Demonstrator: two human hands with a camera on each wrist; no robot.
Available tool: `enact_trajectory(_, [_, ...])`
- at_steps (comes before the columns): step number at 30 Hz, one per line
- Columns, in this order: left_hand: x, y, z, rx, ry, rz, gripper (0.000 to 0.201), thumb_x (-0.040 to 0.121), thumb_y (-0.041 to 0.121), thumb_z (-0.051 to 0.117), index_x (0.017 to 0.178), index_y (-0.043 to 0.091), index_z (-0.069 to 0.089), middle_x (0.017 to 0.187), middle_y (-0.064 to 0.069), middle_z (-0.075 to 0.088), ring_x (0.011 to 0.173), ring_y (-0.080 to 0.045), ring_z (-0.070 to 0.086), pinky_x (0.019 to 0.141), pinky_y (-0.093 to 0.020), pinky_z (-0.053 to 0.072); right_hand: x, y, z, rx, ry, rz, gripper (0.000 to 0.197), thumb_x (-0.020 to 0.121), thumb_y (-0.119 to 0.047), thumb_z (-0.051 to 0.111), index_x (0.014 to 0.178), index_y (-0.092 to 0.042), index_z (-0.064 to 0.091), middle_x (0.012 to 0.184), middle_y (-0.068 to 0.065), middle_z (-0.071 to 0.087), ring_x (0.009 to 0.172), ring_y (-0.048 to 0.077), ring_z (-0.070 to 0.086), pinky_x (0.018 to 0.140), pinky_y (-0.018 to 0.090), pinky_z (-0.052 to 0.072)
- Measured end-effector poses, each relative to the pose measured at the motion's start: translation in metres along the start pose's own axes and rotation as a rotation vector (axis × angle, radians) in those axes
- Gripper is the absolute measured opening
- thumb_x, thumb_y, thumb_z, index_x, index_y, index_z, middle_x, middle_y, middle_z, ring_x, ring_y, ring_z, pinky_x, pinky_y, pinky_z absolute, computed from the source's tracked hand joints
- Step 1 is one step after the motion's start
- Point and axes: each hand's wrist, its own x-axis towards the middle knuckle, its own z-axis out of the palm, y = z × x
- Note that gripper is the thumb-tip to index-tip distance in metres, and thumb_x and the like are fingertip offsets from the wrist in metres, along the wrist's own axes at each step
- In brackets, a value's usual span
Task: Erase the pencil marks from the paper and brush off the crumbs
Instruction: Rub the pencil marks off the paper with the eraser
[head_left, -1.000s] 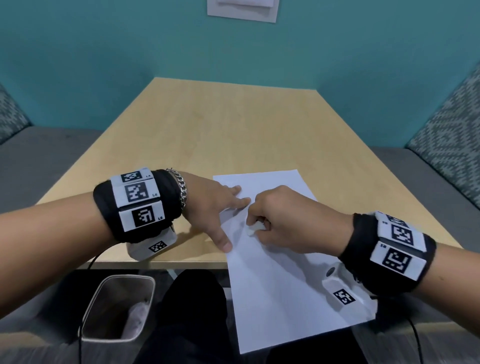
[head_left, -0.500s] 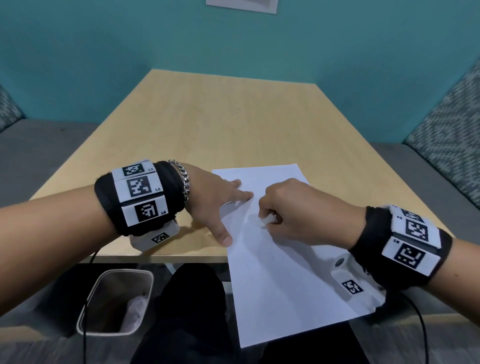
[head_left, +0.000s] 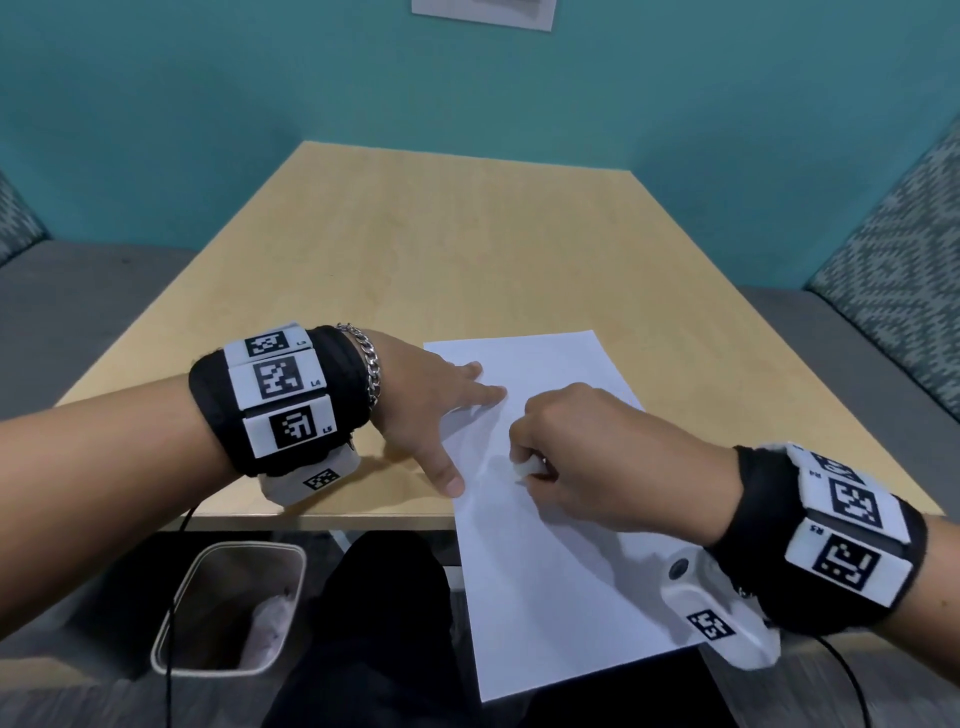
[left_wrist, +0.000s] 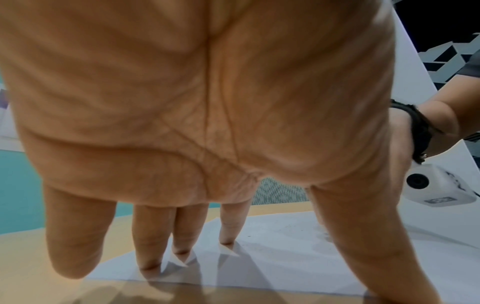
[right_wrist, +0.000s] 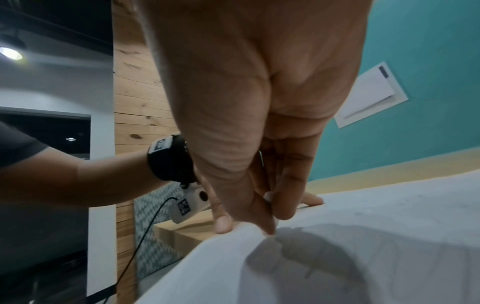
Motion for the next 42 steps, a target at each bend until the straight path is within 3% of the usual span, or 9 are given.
enact_trajectory(6, [-0.002, 0.001, -0.001, 0.009, -0.005, 0.001, 0.124, 0.077, 0.079, 0.072, 0.163, 0.047, -0.011, 0.174, 0.011, -0.018, 0.161, -0.016, 0.014, 0.126, -0.047, 0.025, 0.001, 0.013, -0.003, -0.016, 0.036, 0.078, 0.005, 0.090, -0.021, 0.058, 0.087, -0.021, 0.062, 0.087, -0.005, 0.058, 0.083, 0.020, 0.052, 0.074, 0.038, 0.053])
enact_trajectory(12, [-0.003, 0.000, -0.001, -0.004, -0.008, 0.001, 0.130, 0.075, 0.080, 0.073, 0.163, 0.044, -0.016, 0.174, 0.013, -0.017, 0.161, -0.016, 0.018, 0.126, -0.045, 0.026, -0.005, 0.009, 0.003, 0.053, 0.046, 0.009, 0.017, 0.098, -0.029, 0.060, 0.114, -0.029, 0.066, 0.094, -0.012, 0.060, 0.088, 0.012, 0.050, 0.078, 0.028, 0.048])
enact_trajectory(16, [-0.008, 0.005, 0.000, 0.041, 0.032, -0.006, 0.125, 0.084, 0.076, 0.067, 0.164, 0.033, -0.019, 0.176, 0.002, -0.014, 0.162, -0.019, -0.008, 0.130, -0.050, 0.013, -0.015, 0.019, 0.004, 0.032, 0.078, 0.062, 0.008, 0.094, -0.023, 0.060, 0.098, -0.026, 0.066, 0.087, -0.013, 0.061, 0.084, 0.012, 0.056, 0.076, 0.032, 0.053])
enact_trajectory(18, [-0.010, 0.008, 0.000, 0.059, 0.019, -0.003, 0.119, 0.086, 0.080, 0.060, 0.165, 0.033, -0.018, 0.175, 0.000, -0.018, 0.162, -0.019, -0.011, 0.130, -0.051, 0.013, -0.017, 0.018, 0.005, 0.039, 0.061, 0.095, 0.009, 0.091, -0.020, 0.058, 0.094, -0.025, 0.065, 0.085, -0.012, 0.059, 0.083, 0.013, 0.057, 0.074, 0.034, 0.054])
enact_trajectory(23, [-0.010, 0.014, 0.004, 0.045, 0.003, 0.014, 0.124, 0.081, 0.087, 0.058, 0.165, 0.033, -0.015, 0.175, 0.000, -0.019, 0.162, -0.019, 0.007, 0.127, -0.049, 0.024, -0.011, 0.019, -0.003, 0.091, 0.049, 0.092, 0.007, 0.089, -0.025, 0.065, 0.096, -0.026, 0.068, 0.085, -0.013, 0.064, 0.083, 0.008, 0.059, 0.075, 0.036, 0.057])
enact_trajectory(27, [-0.009, 0.015, 0.004, 0.054, 0.004, 0.011, 0.124, 0.081, 0.085, 0.060, 0.165, 0.034, -0.016, 0.175, -0.002, -0.020, 0.163, -0.020, 0.006, 0.127, -0.049, 0.025, 0.005, 0.022, -0.005, 0.100, 0.087, 0.111, 0.025, 0.090, -0.024, 0.065, 0.114, -0.024, 0.073, 0.088, -0.014, 0.065, 0.085, 0.009, 0.057, 0.079, 0.031, 0.055])
enact_trajectory(33, [-0.001, 0.011, 0.008, 0.019, 0.027, 0.033, 0.127, 0.076, 0.087, 0.064, 0.166, 0.036, -0.011, 0.175, -0.005, -0.016, 0.162, -0.021, 0.011, 0.125, -0.048, 0.029, 0.009, 0.002, 0.003, 0.118, 0.033, 0.006, 0.018, 0.091, -0.026, 0.065, 0.107, -0.025, 0.073, 0.083, -0.014, 0.056, 0.083, 0.011, 0.053, 0.076, 0.030, 0.051])
enact_trajectory(37, [0.002, 0.007, 0.012, -0.002, 0.050, 0.034, 0.131, 0.072, 0.091, 0.064, 0.166, 0.037, -0.008, 0.176, 0.001, -0.015, 0.162, -0.019, 0.012, 0.125, -0.047, 0.028, 0.019, 0.014, 0.000, 0.084, 0.078, 0.068, 0.021, 0.090, -0.026, 0.067, 0.110, -0.023, 0.073, 0.084, -0.012, 0.054, 0.087, 0.016, 0.056, 0.077, 0.031, 0.051])
enact_trajectory(42, [0.007, -0.001, 0.016, -0.048, 0.091, 0.064, 0.133, 0.056, 0.098, 0.063, 0.162, 0.036, 0.013, 0.177, 0.003, -0.003, 0.157, -0.018, 0.028, 0.120, -0.044, 0.036, 0.019, 0.004, 0.003, 0.109, 0.023, -0.031, 0.023, 0.091, -0.029, 0.068, 0.113, -0.025, 0.073, 0.090, -0.008, 0.056, 0.085, 0.019, 0.061, 0.079, 0.035, 0.055])
